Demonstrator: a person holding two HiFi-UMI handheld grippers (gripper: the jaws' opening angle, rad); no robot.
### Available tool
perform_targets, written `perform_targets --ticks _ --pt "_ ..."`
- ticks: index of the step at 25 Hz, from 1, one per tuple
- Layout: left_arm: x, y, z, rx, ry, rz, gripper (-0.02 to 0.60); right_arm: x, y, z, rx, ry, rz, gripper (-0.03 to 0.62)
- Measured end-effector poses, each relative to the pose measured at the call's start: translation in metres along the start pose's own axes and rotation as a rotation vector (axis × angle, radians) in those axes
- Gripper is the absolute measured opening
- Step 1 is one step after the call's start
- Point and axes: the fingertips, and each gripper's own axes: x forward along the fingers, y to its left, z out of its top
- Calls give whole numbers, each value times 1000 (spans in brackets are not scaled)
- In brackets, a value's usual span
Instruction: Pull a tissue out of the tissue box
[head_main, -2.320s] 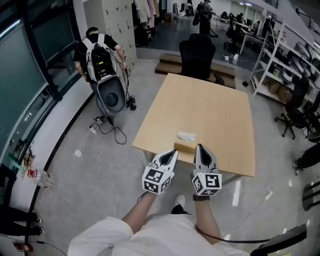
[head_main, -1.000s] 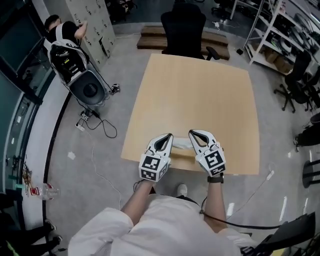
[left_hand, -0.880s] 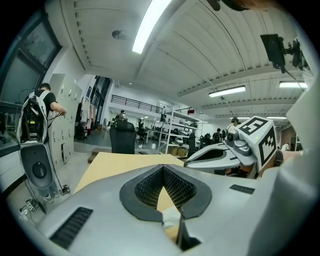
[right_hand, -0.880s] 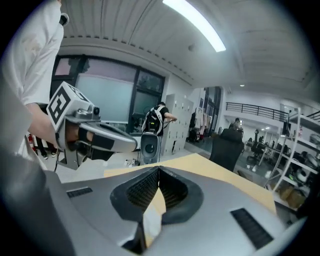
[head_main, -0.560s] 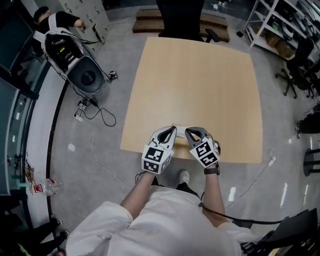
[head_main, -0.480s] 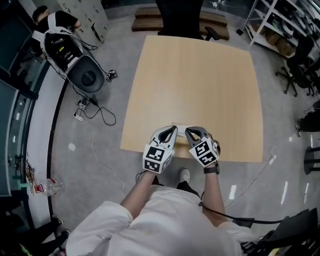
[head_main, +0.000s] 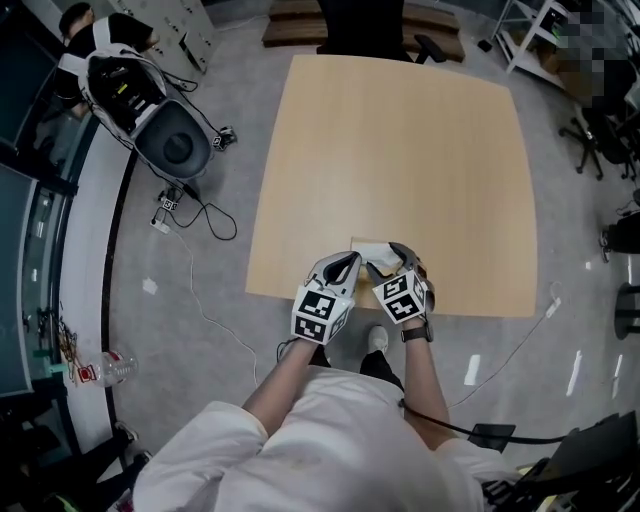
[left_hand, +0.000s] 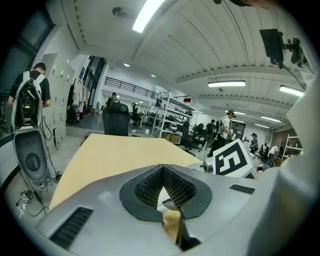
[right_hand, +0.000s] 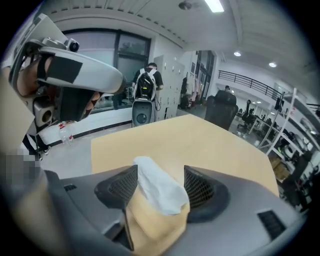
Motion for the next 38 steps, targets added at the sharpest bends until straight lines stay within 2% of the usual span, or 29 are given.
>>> perform_targets --ticks 6,9,12,13,15,18,22,25,30,34,38 --pt "-3 15 -11 -14 16 18 0 23 4 -10 130 21 -55 278" --pt "-6 20 -13 -18 20 21 0 27 3 -14 131 57 -118 276" --pt "-7 23 -15 -19 27 23 0 32 7 -18 117 83 -130 269" --pt "-6 24 -16 -19 29 23 0 33 8 -20 113 88 -131 239" --pt "-5 26 -19 -20 30 23 0 34 9 -24 102 97 -138 135" --pt "-8 27 -16 -22 25 21 0 30 11 -25 97 105 -144 12" --pt "-10 27 -8 -23 9 16 0 19 4 -11 103 78 -152 8" --pt "-11 27 2 -19 -16 11 0 3 -8 11 123 10 -181 8" --pt "-16 19 34 5 -76 1 0 -42 -34 67 147 -161 -246 8" --pt "-24 10 81 52 -154 3 0 -99 -50 125 167 -348 -274 8" --pt "-41 -1 132 103 -269 7 0 -157 -58 170 165 -521 -342 8"
